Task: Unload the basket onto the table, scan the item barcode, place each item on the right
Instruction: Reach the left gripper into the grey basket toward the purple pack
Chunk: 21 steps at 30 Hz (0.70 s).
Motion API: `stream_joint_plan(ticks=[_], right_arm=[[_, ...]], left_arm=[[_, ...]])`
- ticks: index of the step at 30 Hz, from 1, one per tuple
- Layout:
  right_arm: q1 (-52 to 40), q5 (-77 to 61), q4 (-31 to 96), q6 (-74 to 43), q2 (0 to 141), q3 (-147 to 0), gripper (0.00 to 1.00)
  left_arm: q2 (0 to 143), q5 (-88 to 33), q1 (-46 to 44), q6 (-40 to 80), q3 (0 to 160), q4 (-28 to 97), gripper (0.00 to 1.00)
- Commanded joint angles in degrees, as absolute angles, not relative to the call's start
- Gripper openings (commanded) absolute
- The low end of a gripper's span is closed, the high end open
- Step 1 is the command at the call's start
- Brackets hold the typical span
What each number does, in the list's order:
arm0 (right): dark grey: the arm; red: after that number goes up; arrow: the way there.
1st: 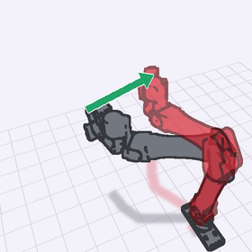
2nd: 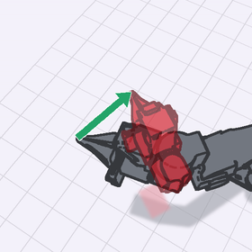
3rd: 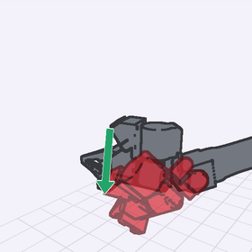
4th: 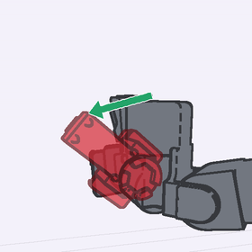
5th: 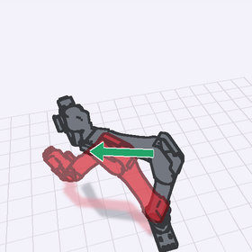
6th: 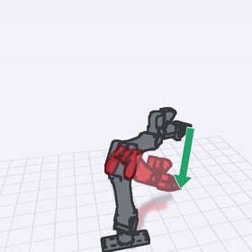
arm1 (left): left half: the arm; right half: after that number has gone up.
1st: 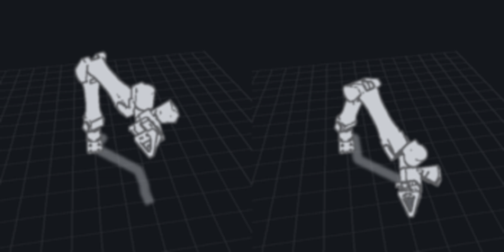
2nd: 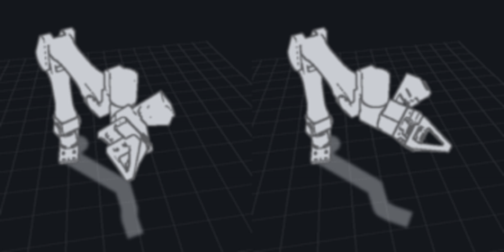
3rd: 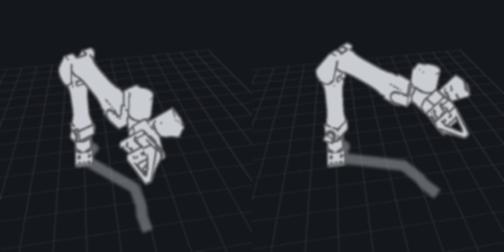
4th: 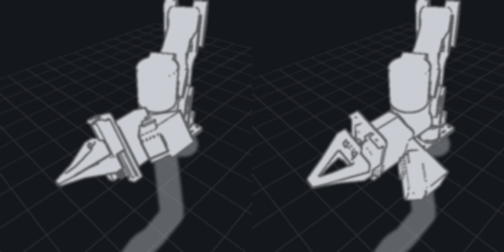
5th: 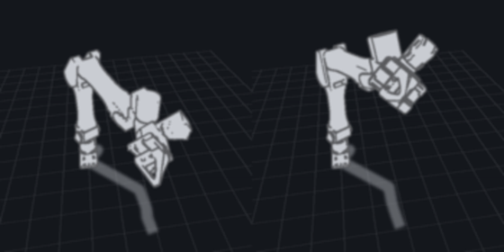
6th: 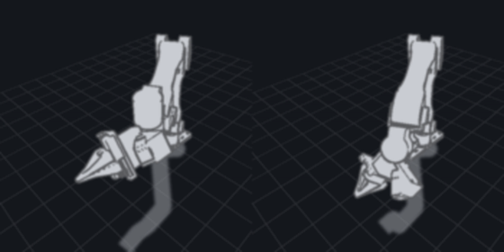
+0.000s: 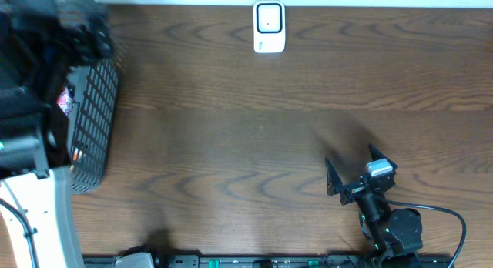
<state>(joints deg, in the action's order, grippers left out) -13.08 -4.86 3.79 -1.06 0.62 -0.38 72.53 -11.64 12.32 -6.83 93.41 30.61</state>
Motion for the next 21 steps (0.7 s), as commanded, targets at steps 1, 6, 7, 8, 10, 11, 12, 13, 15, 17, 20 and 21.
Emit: stream_joint_plan(ticks=[1,6,7,8,10,11,12,13,15,17,20,21], right_arm=[[-12.73,-4.58,4.03,-1.85,0.3,-0.32,0.99],[-12.73,-4.58,4.03,-1.85,0.3,-0.32,0.99],[-12.73,-4.58,4.03,-1.85,0.3,-0.32,0.99],[-12.73,-4.58,4.03,-1.85,0.3,-0.32,0.99],[-12.73,-4.58,4.03,-1.85,0.3,-0.32,0.99],[-12.73,-4.58,4.03,-1.85,0.3,-0.32,0.99],[-12.73,-4.58,4.03,-1.85,0.3,-0.32,0.99],[-12.73,-4.58,4.03,-1.87,0.3,-0.32,0.99],[-12.73,-4.58,4.03,-1.85,0.3,-0.32,0.99],[-12.73,-4.58,4.03,-1.87,0.3,-0.32,0.99],[-12.73,-4.58,4.03,-1.87,0.3,-0.32,0.99],[-12.73,-4.58,4.03,-1.87,0.3,-0.32,0.99]], left_arm=[[74.81,0.16,19.51,-3.99,98.21,30.76,0.98],[78.59,-0.6,30.59,0.16,99.11,33.19,0.98],[79.5,-0.62,32.47,1.54,99.09,34.33,0.98],[81.41,-0.62,35.14,2.24,99.09,36.77,0.98],[84.01,-0.62,37.39,2.26,99.09,39.46,0.98],[84.95,-0.6,37.87,2.24,99.09,40.95,0.98],[86.0,-0.6,38.26,2.24,99.07,42.68,0.98],[87.07,-0.58,38.41,2.22,99.07,44.25,0.98],[89.3,-0.56,38.46,2.22,98.87,46.39,0.98],[92.51,-0.6,38.24,2.72,98.43,48.03,0.98],[96.33,-0.99,36.4,-0.08,98.43,49.08,0.98],[97.41,-1.52,35.2,-3.25,98.43,49.25,0.98]])
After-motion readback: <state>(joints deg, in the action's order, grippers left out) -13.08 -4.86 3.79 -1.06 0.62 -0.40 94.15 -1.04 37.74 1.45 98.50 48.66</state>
